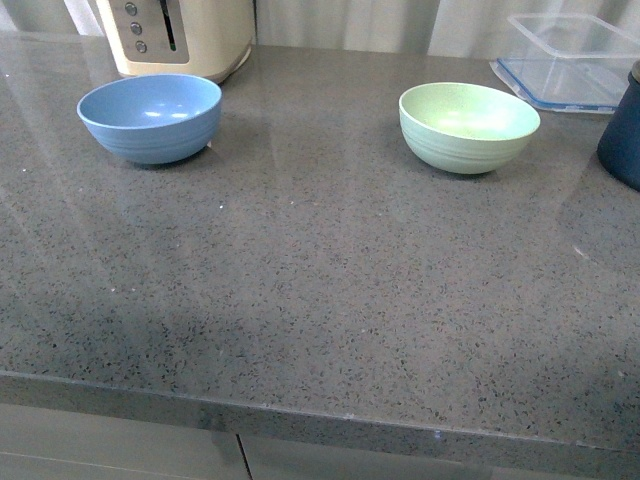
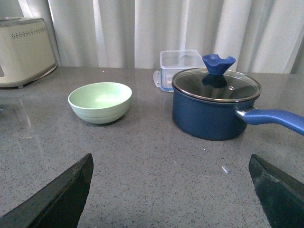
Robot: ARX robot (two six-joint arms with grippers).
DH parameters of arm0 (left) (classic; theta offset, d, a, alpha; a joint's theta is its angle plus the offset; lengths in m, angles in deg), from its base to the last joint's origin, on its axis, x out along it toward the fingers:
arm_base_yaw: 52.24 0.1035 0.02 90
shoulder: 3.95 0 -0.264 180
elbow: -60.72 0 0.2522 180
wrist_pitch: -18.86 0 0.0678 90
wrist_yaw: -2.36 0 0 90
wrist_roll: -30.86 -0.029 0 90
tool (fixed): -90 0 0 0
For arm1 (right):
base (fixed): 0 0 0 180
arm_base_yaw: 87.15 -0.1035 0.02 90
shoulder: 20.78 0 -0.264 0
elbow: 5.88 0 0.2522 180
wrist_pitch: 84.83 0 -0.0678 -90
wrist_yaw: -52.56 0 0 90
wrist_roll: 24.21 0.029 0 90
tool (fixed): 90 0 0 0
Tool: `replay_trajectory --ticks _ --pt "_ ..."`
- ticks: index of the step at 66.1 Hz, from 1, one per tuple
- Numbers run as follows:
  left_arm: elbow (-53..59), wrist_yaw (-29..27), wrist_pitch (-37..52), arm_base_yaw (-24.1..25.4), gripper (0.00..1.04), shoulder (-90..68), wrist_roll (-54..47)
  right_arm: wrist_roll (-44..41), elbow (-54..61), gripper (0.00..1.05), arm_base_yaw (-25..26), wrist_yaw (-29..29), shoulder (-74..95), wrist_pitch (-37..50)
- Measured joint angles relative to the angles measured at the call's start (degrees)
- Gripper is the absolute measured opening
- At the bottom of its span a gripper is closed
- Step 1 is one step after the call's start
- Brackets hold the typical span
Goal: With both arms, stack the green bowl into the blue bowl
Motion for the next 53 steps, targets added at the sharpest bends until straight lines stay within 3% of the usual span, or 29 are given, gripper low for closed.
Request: replay_trajectory --ticks 26,53 --pt "-18.49 4.02 -0.63 -1.09 0.98 -20.83 0.22 0.0 0.0 0.95 0.0 0.0 0.0 0.0" --pt "-43.25 4.39 -14.43 -2.95 0.98 -38.47 4.11 0.0 0.0 0.95 0.0 0.0 0.0 0.0"
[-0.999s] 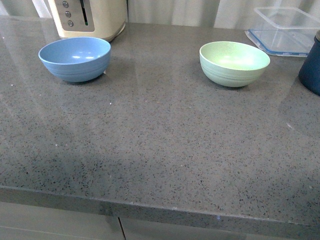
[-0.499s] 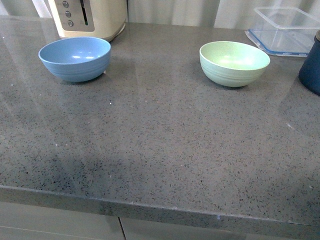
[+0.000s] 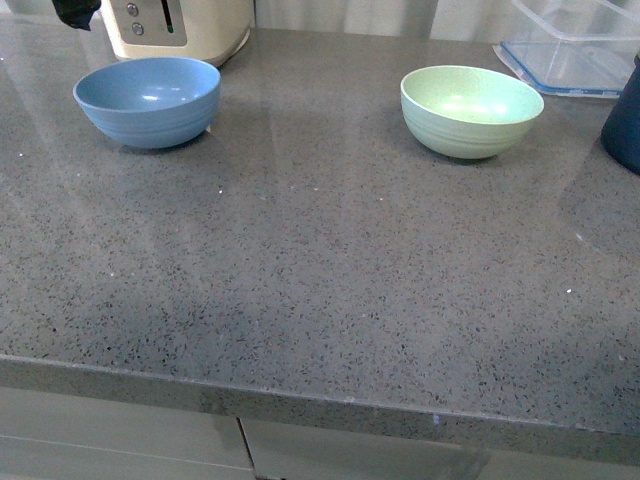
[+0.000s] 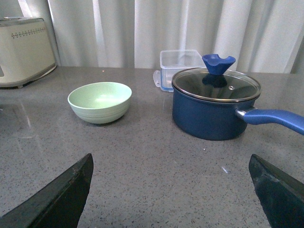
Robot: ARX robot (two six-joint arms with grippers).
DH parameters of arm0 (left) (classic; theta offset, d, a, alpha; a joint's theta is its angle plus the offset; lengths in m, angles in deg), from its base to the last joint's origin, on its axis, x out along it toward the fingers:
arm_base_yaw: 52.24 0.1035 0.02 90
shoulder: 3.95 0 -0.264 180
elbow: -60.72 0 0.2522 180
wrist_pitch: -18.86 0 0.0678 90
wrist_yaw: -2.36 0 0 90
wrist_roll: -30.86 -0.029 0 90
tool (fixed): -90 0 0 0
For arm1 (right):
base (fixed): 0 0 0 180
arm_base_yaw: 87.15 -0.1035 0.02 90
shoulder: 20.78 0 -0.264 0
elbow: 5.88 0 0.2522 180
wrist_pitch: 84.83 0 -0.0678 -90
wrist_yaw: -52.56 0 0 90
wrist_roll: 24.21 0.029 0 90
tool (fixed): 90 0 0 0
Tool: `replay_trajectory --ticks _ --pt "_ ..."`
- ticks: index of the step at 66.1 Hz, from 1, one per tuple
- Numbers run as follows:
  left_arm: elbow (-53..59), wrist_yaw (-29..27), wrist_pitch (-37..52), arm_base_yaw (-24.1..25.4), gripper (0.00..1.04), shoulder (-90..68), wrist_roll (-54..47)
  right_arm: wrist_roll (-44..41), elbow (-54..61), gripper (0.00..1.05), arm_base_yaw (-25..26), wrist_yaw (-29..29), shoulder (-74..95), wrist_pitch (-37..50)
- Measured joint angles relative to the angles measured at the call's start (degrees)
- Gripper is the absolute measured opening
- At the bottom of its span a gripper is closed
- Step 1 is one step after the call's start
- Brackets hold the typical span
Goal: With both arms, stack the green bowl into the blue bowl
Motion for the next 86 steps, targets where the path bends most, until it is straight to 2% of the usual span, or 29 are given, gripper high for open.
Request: replay_trajectory --ticks 9,51,86 --pt "-4.5 -0.63 -1.62 -0.96 0.98 -5.66 1.2 0.0 0.0 0.95 0.0 0.0 0.0 0.0" --pt "-8.02 -1.53 -1.6 -1.66 0.98 -12.7 3.67 0.0 0.0 0.95 0.0 0.0 0.0 0.0" --pt "-8.11 -1.68 -1.25 -1.97 0.13 -13.22 3.67 0.0 0.0 0.95 0.0 0.0 0.0 0.0"
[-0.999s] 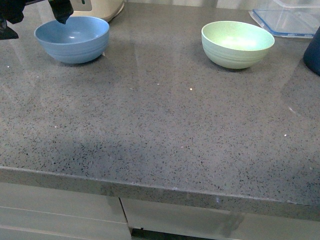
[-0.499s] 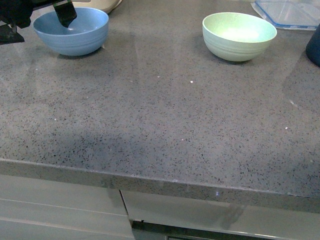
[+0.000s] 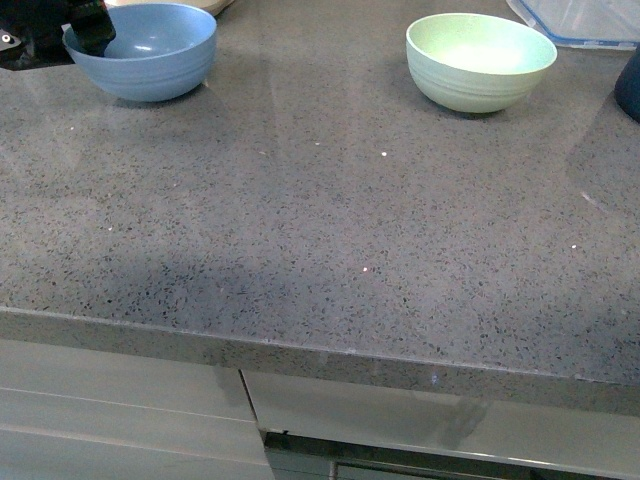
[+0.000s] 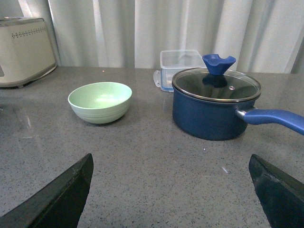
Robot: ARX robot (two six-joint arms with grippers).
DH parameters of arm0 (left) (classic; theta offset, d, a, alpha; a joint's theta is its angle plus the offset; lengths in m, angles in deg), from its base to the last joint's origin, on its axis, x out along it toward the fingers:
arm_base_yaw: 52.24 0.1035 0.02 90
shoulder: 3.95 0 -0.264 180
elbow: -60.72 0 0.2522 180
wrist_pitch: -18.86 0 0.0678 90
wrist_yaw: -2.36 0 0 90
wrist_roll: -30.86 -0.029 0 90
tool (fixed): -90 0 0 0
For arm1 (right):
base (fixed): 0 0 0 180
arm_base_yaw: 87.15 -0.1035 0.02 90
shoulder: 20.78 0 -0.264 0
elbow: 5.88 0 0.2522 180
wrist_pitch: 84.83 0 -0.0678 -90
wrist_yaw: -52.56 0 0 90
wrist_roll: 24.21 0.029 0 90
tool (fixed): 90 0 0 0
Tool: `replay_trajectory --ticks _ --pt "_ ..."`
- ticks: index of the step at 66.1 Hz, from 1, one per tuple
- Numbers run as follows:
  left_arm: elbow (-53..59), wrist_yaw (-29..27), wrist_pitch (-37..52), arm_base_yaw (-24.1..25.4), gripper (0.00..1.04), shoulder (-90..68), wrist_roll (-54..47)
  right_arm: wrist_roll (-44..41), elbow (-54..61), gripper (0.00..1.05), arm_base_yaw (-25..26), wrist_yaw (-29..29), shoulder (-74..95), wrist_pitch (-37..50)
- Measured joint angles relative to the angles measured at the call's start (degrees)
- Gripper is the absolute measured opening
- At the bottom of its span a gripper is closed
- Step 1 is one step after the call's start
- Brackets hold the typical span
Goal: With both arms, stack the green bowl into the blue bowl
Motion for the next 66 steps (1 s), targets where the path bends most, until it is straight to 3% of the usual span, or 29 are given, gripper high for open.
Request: replay_trajectory --ticks 5,22,53,66 --pt "-0.11 0.11 -0.11 -0.13 0.05 0.04 0.22 0.0 0.0 0.95 0.0 0.0 0.0 0.0" --pt "-1.05 -0.35 -2.03 -2.29 0.05 1.07 0.35 0.0 0.0 0.95 0.0 0.0 0.0 0.0" --pt "-12.48 -1.49 -8.28 -12.92 0.05 0.31 1.6 0.0 0.0 0.95 0.0 0.0 0.0 0.0" --pt "-15.3 -1.97 -9.44 -15.02 0.05 -3.45 1.86 0.0 0.0 0.95 0.0 0.0 0.0 0.0"
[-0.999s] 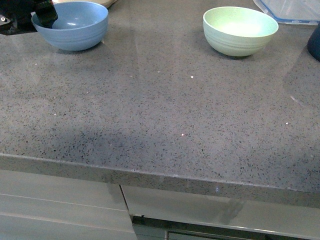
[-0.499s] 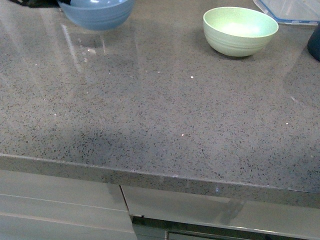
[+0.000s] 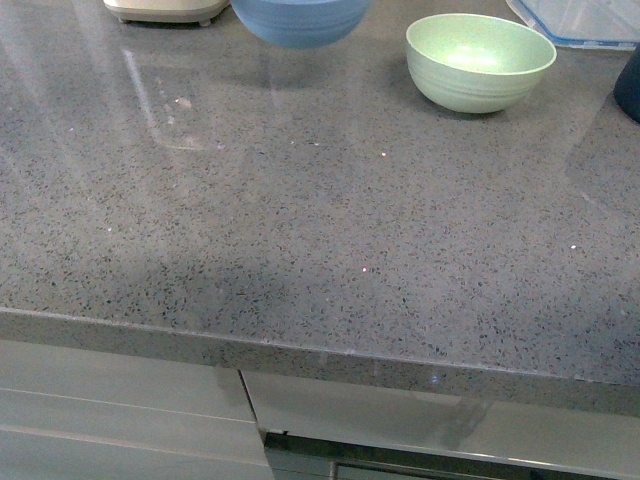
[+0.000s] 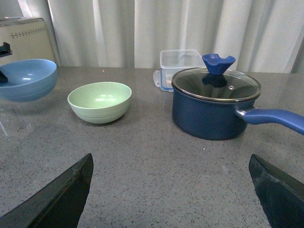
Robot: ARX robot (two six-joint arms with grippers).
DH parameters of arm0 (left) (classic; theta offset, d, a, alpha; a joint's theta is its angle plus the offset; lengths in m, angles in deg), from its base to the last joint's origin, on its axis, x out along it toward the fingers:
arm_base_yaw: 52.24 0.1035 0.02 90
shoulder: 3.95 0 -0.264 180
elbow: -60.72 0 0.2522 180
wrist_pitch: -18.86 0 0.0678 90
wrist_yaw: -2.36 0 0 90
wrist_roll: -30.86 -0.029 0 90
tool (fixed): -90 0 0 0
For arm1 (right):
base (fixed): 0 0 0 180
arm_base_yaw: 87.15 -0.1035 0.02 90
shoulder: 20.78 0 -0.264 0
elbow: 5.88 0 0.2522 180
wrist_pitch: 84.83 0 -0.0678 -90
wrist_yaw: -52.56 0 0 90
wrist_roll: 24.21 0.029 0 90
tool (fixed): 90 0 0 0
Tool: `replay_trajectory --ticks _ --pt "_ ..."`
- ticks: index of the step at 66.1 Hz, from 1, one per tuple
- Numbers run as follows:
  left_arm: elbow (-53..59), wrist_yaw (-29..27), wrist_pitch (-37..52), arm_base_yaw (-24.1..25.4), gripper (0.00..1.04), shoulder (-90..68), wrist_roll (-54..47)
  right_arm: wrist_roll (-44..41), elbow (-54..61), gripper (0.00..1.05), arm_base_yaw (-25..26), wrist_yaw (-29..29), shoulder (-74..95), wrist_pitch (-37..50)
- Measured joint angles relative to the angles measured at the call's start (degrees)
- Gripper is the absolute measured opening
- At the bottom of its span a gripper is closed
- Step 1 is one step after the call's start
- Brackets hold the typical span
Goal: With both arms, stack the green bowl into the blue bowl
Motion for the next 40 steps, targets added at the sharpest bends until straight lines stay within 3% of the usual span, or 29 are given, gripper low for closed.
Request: replay_trajectory --ticks 40 --pt "-1.46 -1.95 -0.37 -1.16 0.05 -4.59 0.11 0.0 0.0 0.95 0.0 0.0 0.0 0.0"
